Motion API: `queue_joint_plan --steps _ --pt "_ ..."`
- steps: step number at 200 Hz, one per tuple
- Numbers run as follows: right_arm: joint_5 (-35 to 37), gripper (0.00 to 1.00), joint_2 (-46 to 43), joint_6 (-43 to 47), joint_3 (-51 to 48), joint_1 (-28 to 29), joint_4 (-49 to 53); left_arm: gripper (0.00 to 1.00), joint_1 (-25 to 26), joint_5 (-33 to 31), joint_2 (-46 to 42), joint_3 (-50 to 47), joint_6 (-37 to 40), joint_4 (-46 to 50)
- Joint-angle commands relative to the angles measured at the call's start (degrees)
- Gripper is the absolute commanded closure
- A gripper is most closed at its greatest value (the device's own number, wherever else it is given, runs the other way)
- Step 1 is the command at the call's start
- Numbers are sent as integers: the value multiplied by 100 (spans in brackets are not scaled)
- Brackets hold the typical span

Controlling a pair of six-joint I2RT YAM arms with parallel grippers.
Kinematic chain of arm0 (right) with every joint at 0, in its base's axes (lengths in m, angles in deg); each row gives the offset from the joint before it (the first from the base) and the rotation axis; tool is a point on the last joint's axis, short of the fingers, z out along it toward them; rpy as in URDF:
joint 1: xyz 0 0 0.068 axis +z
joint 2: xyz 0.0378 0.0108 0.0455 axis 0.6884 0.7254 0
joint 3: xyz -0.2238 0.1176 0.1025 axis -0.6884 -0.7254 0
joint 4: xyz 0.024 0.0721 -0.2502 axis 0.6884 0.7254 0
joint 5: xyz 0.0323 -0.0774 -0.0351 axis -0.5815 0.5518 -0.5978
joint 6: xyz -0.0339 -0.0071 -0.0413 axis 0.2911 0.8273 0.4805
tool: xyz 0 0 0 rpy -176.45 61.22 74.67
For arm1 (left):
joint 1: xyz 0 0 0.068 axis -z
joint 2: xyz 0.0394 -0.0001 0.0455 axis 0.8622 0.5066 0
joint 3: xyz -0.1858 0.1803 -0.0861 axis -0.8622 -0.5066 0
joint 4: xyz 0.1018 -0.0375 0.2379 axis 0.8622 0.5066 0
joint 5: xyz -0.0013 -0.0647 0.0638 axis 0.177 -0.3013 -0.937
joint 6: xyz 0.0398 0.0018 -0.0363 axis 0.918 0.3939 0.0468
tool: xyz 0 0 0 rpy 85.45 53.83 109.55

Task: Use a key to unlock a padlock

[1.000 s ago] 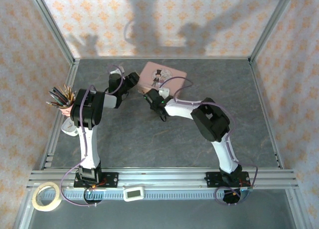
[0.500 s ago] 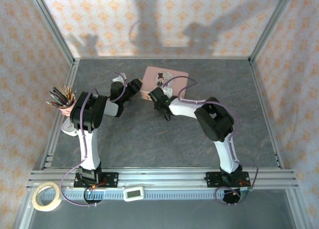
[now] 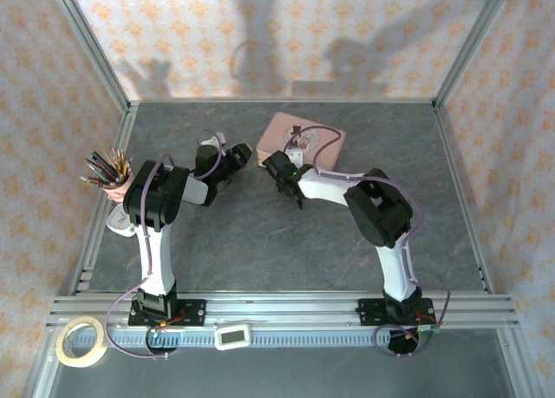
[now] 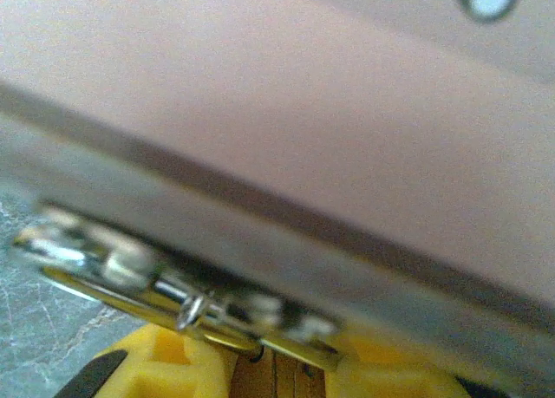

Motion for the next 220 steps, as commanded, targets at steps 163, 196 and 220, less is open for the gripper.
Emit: queue_joint_plan --steps 163,196,220 --pt "433 97 -1183 3232 -1951 182 -1416 48 147 447 -730 -478 -274 -279" --pt "122 96 -1669 3424 -2461 156 -1918 47 363 471 -629 -224 -306 -376" --pt "-168 95 -1970 3446 -2739 43 -2182 46 532 567 -506 -11 -343 -435"
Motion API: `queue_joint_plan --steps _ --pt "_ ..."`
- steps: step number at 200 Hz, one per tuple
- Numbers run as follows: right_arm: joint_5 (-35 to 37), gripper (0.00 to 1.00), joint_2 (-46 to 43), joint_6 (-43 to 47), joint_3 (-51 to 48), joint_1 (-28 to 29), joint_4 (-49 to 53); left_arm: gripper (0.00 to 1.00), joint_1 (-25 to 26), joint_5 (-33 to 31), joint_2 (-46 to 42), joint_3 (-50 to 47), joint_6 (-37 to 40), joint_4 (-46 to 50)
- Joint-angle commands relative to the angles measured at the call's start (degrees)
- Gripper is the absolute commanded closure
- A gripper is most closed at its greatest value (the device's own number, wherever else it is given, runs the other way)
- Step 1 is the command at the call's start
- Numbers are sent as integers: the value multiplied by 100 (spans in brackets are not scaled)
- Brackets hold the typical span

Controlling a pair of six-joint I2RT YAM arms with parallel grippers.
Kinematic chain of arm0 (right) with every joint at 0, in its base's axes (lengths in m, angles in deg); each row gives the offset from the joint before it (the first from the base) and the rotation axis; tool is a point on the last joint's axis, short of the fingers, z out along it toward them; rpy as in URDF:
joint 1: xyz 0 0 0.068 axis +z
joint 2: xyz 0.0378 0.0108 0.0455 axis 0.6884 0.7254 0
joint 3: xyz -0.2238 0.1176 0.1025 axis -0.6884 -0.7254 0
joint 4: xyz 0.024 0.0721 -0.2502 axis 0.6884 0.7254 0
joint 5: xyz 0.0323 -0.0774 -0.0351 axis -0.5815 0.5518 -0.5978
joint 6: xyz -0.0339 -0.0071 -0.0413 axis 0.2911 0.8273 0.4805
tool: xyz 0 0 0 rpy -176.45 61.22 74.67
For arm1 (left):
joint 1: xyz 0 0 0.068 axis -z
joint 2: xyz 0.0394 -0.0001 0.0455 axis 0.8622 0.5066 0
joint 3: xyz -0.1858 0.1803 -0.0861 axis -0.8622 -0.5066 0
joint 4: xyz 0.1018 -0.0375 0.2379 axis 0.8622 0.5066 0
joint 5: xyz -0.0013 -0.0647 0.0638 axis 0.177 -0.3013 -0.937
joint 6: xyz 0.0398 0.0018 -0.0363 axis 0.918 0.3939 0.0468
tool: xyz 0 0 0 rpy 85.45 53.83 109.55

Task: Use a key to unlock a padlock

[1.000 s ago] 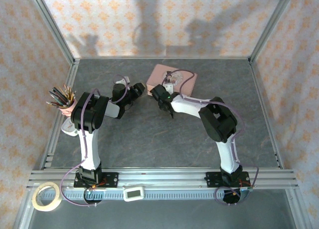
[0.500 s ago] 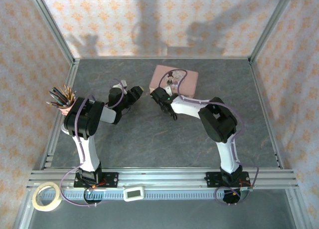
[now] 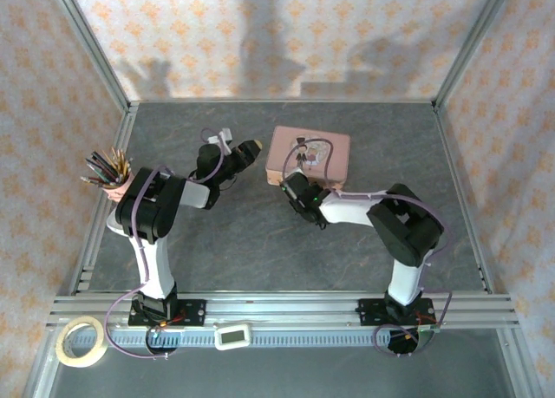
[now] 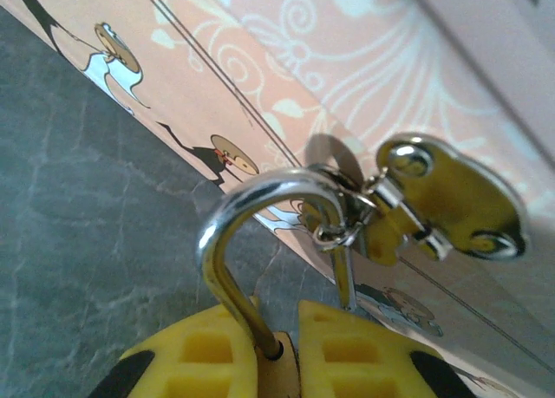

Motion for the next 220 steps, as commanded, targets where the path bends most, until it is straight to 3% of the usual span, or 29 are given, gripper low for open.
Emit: queue_joint_plan --steps 1,61,95,151,174,220 --pt "-332 95 -462 102 -190 -93 -670 46 148 228 245 280 -1 -205" --pt "-693 94 -374 373 75 -138 -792 48 558 242 621 633 425 515" --pt "-796 93 -121 432 399 -97 -822 60 825 256 772 669 646 886" --pt "471 92 812 368 1808 195 557 64 1065 179 423 255 420 526" --pt "638 92 501 223 1523 204 315 64 1066 222 387 215 446 582" --pt "-249 85 -165 -205 469 41 -338 58 865 205 188 -5 393 529"
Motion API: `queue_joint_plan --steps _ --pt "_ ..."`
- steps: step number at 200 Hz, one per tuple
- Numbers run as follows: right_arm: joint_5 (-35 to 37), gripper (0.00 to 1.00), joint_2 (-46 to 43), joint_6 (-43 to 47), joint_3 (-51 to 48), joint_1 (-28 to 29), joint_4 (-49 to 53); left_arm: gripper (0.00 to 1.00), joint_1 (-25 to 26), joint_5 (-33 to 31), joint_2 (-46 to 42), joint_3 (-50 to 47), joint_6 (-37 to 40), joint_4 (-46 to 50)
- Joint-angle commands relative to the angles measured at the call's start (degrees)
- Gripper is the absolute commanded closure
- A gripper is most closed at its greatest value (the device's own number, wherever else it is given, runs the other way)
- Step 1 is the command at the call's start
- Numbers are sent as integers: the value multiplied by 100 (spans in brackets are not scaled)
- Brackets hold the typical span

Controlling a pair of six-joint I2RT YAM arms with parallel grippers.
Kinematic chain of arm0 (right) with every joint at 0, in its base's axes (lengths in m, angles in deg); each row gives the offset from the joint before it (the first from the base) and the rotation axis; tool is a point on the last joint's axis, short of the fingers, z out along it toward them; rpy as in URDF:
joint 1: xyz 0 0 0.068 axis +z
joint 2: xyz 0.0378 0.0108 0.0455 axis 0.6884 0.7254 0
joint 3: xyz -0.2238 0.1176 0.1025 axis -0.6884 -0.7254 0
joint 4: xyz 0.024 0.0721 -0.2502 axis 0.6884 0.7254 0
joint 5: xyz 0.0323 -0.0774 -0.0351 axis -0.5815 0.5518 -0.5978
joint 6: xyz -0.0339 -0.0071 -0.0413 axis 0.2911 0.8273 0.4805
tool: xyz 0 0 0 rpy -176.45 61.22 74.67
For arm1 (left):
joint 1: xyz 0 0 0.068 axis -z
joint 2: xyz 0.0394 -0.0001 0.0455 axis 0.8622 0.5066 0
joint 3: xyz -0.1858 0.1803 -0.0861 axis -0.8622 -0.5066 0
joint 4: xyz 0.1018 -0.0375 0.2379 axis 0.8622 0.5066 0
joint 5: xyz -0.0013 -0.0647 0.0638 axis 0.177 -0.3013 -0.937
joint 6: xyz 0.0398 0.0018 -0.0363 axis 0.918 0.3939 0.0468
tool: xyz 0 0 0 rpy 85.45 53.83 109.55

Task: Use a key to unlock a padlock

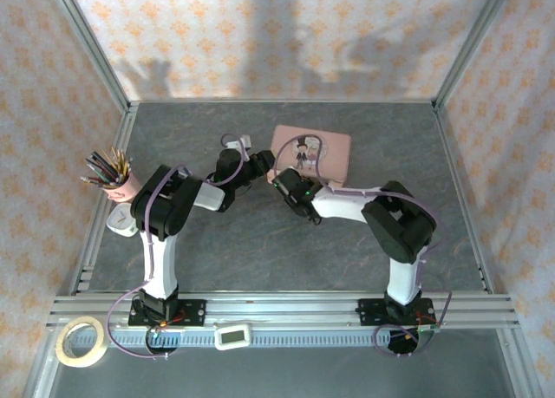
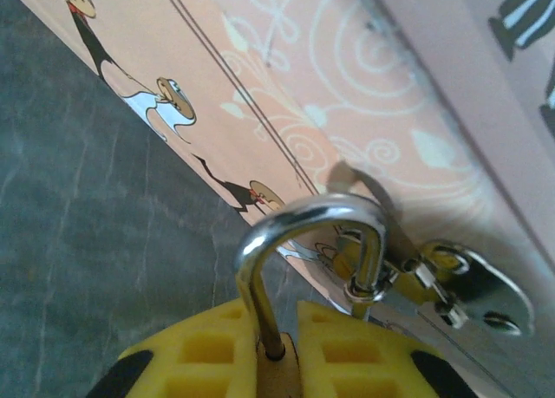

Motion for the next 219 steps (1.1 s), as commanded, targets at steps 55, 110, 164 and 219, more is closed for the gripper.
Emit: queue_joint_plan --steps 55,110,164,219 --pt "-952 56 -434 -1267 -351 -166 -1190 52 -449 606 -891 -554 -58 288" --pt "-1168 39 -1171 -1997 -442 -240 -1137 49 -693 178 -1888 -735 555 1484" --pt "-1390 34 -2193 -2762 -718 -1153 -866 50 191 -177 -2652 -1152 847 2170" --pt "-1796 33 -2336 -2787 -994 -2365 -1151 53 1362 -827 -2170 -1505 -24 1220"
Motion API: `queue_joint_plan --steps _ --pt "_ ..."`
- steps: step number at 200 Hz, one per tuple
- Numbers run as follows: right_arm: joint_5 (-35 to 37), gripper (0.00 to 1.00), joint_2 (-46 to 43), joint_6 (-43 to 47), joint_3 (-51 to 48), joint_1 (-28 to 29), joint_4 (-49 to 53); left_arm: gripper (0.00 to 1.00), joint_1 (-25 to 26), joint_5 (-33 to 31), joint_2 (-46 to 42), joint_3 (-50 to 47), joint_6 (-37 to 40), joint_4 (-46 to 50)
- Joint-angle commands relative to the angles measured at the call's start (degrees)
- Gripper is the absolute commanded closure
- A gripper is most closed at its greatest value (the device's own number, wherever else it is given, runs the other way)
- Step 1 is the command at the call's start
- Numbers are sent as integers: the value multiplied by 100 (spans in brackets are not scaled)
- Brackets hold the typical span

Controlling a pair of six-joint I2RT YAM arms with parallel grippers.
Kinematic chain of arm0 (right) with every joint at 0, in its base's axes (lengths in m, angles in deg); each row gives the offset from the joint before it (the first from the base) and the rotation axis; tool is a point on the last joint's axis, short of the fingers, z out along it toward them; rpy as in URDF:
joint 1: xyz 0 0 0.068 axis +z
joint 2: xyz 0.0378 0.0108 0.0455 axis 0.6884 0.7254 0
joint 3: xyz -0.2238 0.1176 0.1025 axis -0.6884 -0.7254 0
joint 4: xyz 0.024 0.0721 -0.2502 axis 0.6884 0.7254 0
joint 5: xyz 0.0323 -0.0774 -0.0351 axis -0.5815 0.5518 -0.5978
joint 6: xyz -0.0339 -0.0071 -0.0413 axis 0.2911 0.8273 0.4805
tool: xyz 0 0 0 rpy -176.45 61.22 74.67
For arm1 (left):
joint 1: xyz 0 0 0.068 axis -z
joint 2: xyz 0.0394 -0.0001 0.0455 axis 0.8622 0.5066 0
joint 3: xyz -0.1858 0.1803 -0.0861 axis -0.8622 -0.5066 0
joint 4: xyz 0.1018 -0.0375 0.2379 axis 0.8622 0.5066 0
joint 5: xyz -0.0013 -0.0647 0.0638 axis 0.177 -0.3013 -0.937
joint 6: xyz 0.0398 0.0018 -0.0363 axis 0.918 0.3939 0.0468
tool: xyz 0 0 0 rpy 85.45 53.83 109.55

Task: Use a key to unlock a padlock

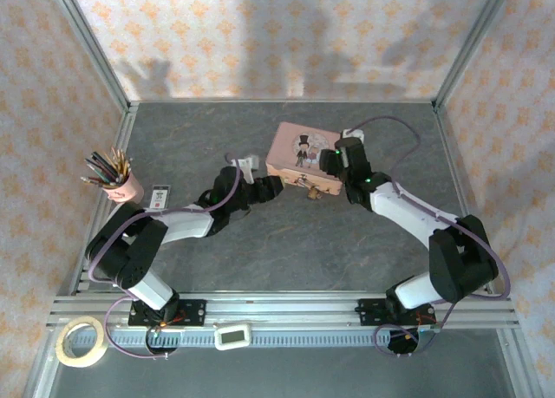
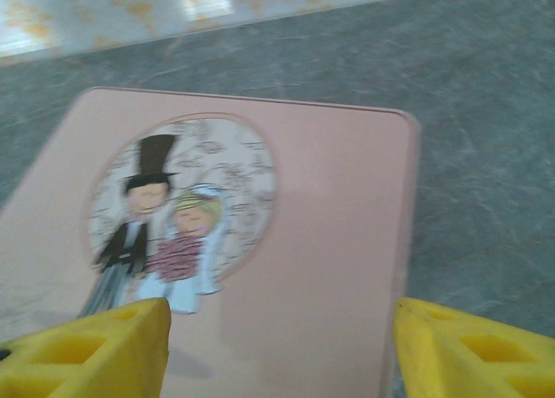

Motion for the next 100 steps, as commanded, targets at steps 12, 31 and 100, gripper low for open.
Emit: queue_joint_plan --steps 12,31,100 --pt "-521 32 95 -186 -167 -554 -286 53 482 -560 645 177 -437 -403" --pt "-497 29 303 -106 -70 -636 -283 53 817 -743 1157 912 -142 377" --pt "-577 22 929 63 222 -658 -527 47 1095 -1463 2400 2817 829 2900"
